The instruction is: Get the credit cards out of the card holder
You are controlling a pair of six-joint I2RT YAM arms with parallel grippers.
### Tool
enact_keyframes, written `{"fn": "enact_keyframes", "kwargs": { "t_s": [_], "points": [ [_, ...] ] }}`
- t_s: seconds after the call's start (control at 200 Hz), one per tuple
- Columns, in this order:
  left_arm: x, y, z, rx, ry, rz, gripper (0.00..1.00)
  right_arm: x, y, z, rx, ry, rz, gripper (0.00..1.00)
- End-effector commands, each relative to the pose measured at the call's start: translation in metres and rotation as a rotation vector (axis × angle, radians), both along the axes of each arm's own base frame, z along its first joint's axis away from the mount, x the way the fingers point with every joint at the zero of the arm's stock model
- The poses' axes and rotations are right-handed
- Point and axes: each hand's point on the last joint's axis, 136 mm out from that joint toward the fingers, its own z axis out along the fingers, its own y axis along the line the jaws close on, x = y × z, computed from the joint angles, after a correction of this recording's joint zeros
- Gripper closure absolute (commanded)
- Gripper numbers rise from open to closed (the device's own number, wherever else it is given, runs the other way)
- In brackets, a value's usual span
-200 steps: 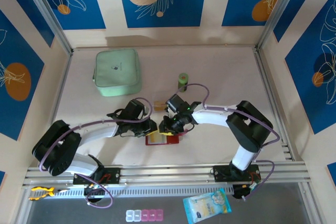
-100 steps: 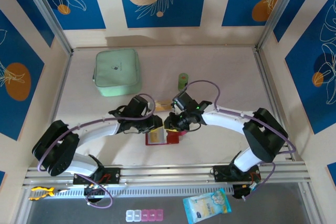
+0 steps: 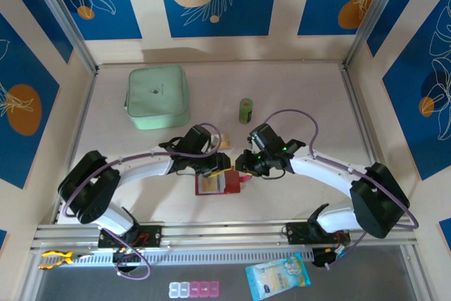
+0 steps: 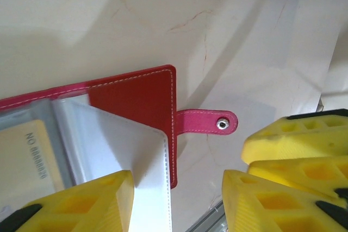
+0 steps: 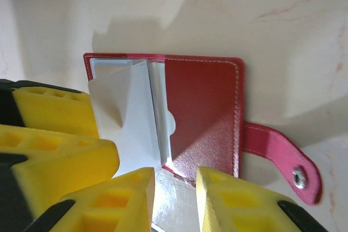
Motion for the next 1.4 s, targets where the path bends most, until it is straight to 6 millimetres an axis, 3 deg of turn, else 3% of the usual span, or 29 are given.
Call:
{"fn": "enact_keyframes", "kwargs": {
  "t_s": [0.0,0.325,0.62,0.945,1.145,1.396],
  "points": [
    [0.000,-0.015,0.007,-0.036,-0.016,-0.048,0.53,-0.005,-0.014,-0.002,-0.018,0.011,-0.038,0.70],
    [0.003,-0.024,0.000,-0.038,-0.006,-0.061,0.52,-0.009,-0.016,0.000,-0.007,0.017,-0.044,0.69],
    [0.001,-0.007,0.005,-0.015,-0.051,-0.038,0.52,-0.006,-0.001,-0.001,0.019,0.032,-0.019,0.69],
    [-0.002,0.044,0.003,0.020,-0.074,0.064,0.57,-0.005,0.035,-0.006,0.010,0.057,0.063,0.70],
    [-0.011,0.079,-0.010,0.064,-0.055,0.120,0.64,-0.006,0.058,-0.012,0.006,0.081,0.110,0.72],
    [-0.019,0.093,-0.031,0.093,-0.009,0.131,0.76,-0.010,0.075,-0.022,0.012,0.112,0.148,0.73]
  ]
}}
